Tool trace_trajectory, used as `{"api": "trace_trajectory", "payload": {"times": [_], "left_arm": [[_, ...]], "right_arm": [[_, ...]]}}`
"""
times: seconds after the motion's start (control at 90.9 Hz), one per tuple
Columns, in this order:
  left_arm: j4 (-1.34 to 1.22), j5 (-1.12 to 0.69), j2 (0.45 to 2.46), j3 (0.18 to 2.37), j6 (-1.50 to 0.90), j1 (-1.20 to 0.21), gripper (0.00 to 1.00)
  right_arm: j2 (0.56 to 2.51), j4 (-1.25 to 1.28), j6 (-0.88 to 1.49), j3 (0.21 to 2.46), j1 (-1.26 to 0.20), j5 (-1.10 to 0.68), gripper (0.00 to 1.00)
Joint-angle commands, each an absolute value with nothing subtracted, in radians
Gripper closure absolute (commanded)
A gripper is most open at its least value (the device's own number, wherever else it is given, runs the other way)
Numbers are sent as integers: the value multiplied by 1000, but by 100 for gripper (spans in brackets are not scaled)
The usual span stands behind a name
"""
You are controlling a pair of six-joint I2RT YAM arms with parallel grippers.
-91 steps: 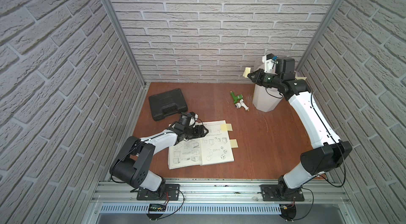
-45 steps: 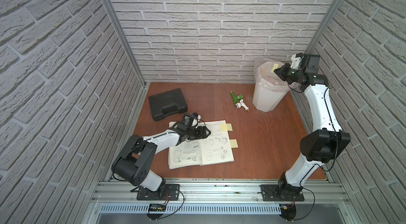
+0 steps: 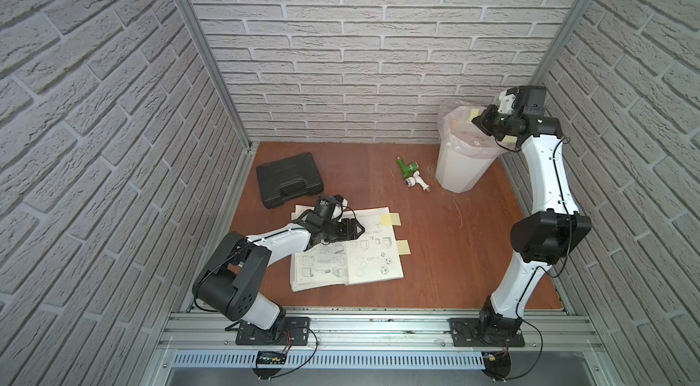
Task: Peel off the used sticky note
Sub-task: Place the note in the trash bin.
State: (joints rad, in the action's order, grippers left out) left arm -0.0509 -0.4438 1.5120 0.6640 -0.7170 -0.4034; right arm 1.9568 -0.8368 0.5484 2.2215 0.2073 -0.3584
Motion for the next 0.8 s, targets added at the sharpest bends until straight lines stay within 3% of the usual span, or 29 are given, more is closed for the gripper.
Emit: {"api": "trace_trajectory", "payload": {"times": [0.0,0.363,0.55,0.792], "left_arm": [[-47,-432,1502,665,-703,-409,22],[-52,-429,1480,639,-704,-409,22],[-52,-430,1474,637,-706,-411,22],[-37,-419,1478,660,-707,-441,22]], "right_arm": [[1986,-888,508,2279,214,-303,89],[2028,-954,487,2379,221,-281,44],[1957,-947,480,2351,198,-299,42],[1753,-825,488,2125,108,-333,42]]}}
